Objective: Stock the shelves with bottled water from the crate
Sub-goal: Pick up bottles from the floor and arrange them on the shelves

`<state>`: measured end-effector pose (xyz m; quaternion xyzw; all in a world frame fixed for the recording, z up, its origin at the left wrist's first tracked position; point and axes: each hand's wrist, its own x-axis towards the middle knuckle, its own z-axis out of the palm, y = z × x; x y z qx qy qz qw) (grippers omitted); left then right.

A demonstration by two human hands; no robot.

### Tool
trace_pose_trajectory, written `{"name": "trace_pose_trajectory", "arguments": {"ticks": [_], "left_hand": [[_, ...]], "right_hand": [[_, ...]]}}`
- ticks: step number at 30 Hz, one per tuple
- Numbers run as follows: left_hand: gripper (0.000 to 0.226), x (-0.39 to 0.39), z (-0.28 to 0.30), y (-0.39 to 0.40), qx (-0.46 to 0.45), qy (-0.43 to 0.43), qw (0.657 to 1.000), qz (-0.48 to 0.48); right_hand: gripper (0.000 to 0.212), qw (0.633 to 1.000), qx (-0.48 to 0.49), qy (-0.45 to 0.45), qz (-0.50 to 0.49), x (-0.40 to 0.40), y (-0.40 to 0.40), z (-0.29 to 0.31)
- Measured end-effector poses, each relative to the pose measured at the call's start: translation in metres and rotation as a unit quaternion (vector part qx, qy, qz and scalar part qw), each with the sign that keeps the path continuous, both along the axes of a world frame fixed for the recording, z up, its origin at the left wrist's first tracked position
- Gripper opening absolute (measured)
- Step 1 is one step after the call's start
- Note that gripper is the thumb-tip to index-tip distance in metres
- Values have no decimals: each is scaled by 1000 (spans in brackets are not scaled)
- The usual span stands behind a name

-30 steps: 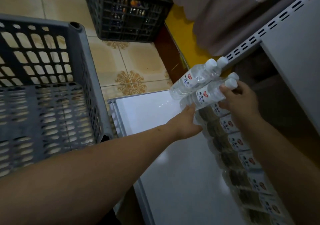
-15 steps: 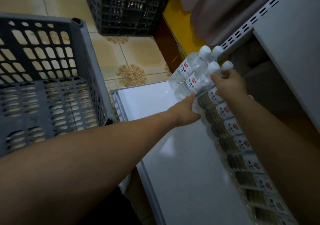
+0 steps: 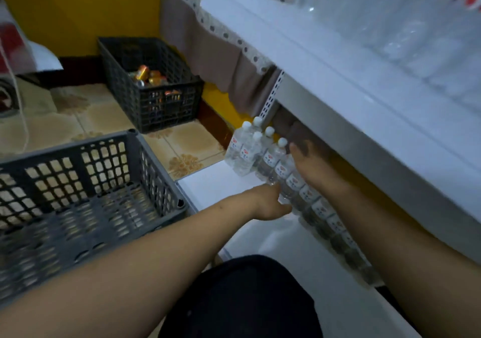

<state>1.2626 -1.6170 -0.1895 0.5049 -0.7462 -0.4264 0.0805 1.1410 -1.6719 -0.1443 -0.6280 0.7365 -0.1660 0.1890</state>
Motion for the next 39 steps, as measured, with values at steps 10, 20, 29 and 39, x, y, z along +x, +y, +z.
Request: {"name": "trace_pose_trajectory", "arguments": {"ticks": [10,20,29,39], "left_hand": [[60,-58,106,148,-133,-73,981,-124],[55,-234,112,336,-201,-44,900,-385],[44,-320,35,515,-117,-113,782,-602],[36,-334,-70,531,-61,-254,735,-626]], "right_hand": [[66,998,15,30,-48,-86,189,74],[62,946,4,1,-324,-271,472,103],[34,822,83,-115,-552,-327,722,-43],[75,797,113,-162,-570,-300,753,-223]]}}
